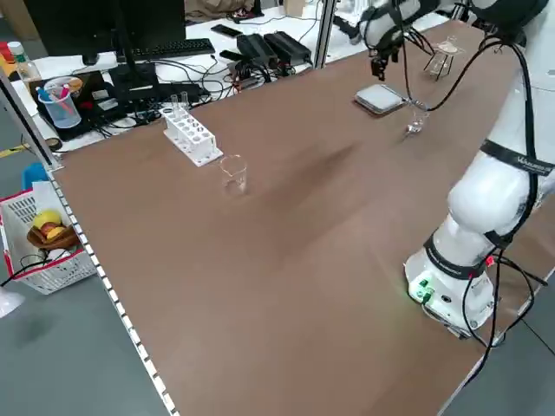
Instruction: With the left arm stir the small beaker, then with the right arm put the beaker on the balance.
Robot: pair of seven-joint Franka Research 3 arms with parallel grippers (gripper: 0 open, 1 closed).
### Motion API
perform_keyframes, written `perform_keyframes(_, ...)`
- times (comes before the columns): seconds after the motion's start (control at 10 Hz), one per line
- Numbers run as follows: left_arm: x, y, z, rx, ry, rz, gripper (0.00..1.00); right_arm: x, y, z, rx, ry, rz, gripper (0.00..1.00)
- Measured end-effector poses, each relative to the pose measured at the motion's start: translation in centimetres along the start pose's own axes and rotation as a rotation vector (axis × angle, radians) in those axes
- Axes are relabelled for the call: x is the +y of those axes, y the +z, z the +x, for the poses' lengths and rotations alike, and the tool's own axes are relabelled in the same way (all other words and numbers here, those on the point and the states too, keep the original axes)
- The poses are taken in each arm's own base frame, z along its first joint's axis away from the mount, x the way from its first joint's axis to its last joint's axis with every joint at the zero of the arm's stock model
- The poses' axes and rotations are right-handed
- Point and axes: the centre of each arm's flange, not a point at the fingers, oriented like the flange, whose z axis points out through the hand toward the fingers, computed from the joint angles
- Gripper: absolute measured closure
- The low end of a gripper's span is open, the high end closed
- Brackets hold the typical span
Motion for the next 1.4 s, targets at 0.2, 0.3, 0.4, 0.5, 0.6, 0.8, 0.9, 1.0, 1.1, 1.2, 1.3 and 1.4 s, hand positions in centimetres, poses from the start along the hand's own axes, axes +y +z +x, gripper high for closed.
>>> perform_keyframes(0.2, 0.3, 4.7, -2.4, -0.001, 0.024, 0.018, 0.28, 0.0, 0.3, 0.0, -0.007, 0.000, 0.000, 0.00)
perform_keyframes(0.3, 0.3, 6.2, -2.9, -0.009, 0.028, 0.023, 0.29, 0.0, 0.4, -0.1, -0.010, 0.000, 0.000, 0.00)
perform_keyframes(0.4, -0.1, 7.2, -2.8, -0.015, 0.029, 0.031, 0.30, 0.0, 0.5, -0.1, -0.010, 0.000, 0.000, 0.00)
perform_keyframes(0.5, -0.4, 8.0, -2.7, -0.023, 0.032, 0.039, 0.33, 0.0, 0.5, -0.1, -0.011, -0.001, 0.001, 0.00)
perform_keyframes(0.6, -0.1, 8.7, -2.9, -0.030, 0.042, 0.041, 0.33, -0.1, 0.4, -0.2, -0.012, -0.001, 0.006, 0.00)
perform_keyframes(0.8, 1.1, 10.5, -4.7, -0.051, 0.073, 0.047, 0.35, -0.1, 0.3, -0.3, -0.012, -0.001, 0.014, 0.00)
perform_keyframes(0.9, 1.8, 11.4, -5.8, -0.064, 0.091, 0.052, 0.37, -0.2, 0.3, -0.3, -0.012, -0.001, 0.015, 0.00)
perform_keyframes(1.0, 2.4, 11.9, -6.8, -0.074, 0.107, 0.054, 0.38, -0.2, 0.3, -0.3, -0.011, -0.001, 0.015, 0.00)
perform_keyframes(1.1, 2.7, 12.3, -7.3, -0.075, 0.128, 0.061, 0.39, -0.2, 0.3, -0.3, -0.011, -0.001, 0.016, 0.00)
perform_keyframes(1.2, 2.8, 12.4, -7.4, -0.072, 0.149, 0.072, 0.40, -0.2, 0.3, -0.3, -0.011, -0.001, 0.016, 0.00)
perform_keyframes(1.3, 2.6, 12.6, -7.3, -0.072, 0.159, 0.081, 0.42, -0.2, 0.3, -0.3, -0.012, -0.001, 0.016, 0.00)
perform_keyframes(1.4, 2.4, 12.8, -7.2, -0.073, 0.158, 0.084, 0.44, -0.2, 0.3, -0.3, -0.012, -0.001, 0.016, 0.00)
